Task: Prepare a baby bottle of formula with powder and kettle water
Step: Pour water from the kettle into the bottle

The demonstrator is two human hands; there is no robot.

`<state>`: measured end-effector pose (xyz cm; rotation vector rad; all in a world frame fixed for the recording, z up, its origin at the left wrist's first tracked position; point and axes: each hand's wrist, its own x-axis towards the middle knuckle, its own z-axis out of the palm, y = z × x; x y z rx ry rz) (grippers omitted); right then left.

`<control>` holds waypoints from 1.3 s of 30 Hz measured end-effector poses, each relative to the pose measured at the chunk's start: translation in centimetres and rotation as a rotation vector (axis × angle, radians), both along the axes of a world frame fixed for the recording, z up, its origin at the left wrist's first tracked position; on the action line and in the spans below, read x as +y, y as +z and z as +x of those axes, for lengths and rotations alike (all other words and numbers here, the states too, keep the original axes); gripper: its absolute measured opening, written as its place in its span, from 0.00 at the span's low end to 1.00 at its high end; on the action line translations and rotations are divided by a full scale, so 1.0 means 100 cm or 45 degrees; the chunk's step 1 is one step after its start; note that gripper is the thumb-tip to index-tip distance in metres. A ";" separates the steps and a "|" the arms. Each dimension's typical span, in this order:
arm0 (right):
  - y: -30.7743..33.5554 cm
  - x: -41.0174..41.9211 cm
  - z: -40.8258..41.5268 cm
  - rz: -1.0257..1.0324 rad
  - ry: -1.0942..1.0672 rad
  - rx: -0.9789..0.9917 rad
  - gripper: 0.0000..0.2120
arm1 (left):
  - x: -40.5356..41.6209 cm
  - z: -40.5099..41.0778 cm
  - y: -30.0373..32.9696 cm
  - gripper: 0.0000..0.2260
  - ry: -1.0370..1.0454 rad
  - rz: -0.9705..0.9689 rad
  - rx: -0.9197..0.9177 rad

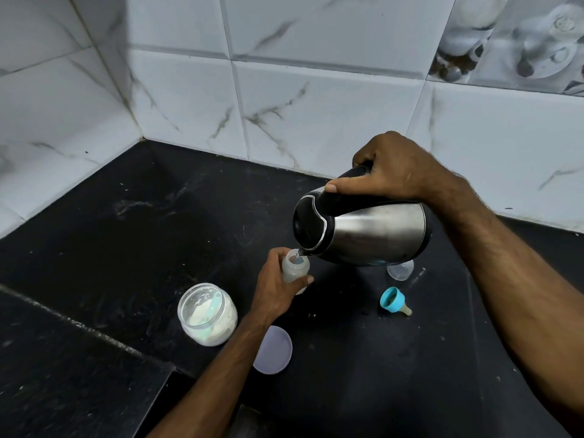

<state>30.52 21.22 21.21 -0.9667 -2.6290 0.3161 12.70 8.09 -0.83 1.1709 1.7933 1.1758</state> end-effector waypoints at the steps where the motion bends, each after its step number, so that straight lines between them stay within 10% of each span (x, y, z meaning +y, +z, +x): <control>1: 0.000 0.000 0.000 0.000 0.001 -0.002 0.38 | 0.000 0.000 0.000 0.28 0.004 0.003 -0.003; 39: -0.001 0.000 -0.004 0.034 -0.005 -0.018 0.38 | -0.006 -0.004 -0.008 0.27 -0.008 -0.043 -0.002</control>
